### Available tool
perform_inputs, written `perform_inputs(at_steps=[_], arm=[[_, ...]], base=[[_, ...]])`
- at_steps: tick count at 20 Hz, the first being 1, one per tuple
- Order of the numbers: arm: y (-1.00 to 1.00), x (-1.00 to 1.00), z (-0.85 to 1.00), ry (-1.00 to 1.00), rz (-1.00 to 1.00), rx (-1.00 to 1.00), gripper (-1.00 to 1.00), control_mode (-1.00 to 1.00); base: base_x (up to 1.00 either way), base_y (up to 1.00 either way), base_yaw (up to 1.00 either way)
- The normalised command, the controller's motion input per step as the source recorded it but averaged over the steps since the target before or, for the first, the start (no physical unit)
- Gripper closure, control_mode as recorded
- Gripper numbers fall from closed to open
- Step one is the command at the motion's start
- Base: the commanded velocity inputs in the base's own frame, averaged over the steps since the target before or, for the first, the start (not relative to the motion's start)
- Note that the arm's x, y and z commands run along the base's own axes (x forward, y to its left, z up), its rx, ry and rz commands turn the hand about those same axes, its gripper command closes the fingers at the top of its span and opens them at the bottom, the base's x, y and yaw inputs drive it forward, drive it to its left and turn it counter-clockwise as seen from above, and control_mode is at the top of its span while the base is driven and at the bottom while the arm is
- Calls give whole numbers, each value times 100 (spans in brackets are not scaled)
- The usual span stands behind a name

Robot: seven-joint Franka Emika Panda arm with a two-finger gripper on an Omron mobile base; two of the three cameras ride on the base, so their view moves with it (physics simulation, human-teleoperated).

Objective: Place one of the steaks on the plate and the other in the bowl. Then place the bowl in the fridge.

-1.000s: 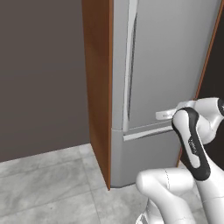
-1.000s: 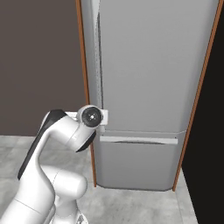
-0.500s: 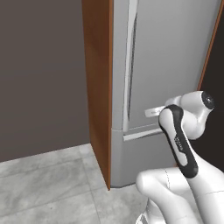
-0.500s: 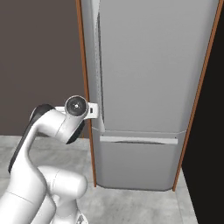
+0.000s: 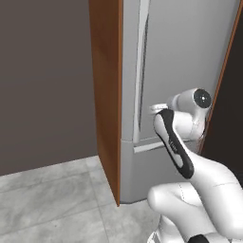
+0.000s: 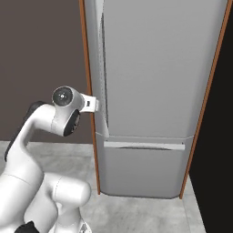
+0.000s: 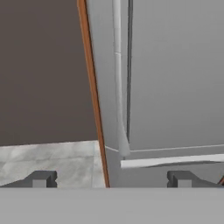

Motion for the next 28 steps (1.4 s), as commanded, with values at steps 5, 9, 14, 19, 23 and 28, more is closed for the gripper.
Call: perform_inputs(at_steps=[5,9,14,19,23,28], arm=[[0,94,23,20,-10,0,-100,-100],[-1,65,21,16,-4,0,-100,-100],[0,26,3,3,0,0,-100,-100],[0,6,-4,-33,0,0,-100,-100],[-1,34,-3,-31,0,0,-100,-100],[-4,64,0,0,0,1,-100,-100]], base=[[0,0,0],[0,0,0],[0,0,0],[0,0,0],[0,0,0],[0,0,0]])
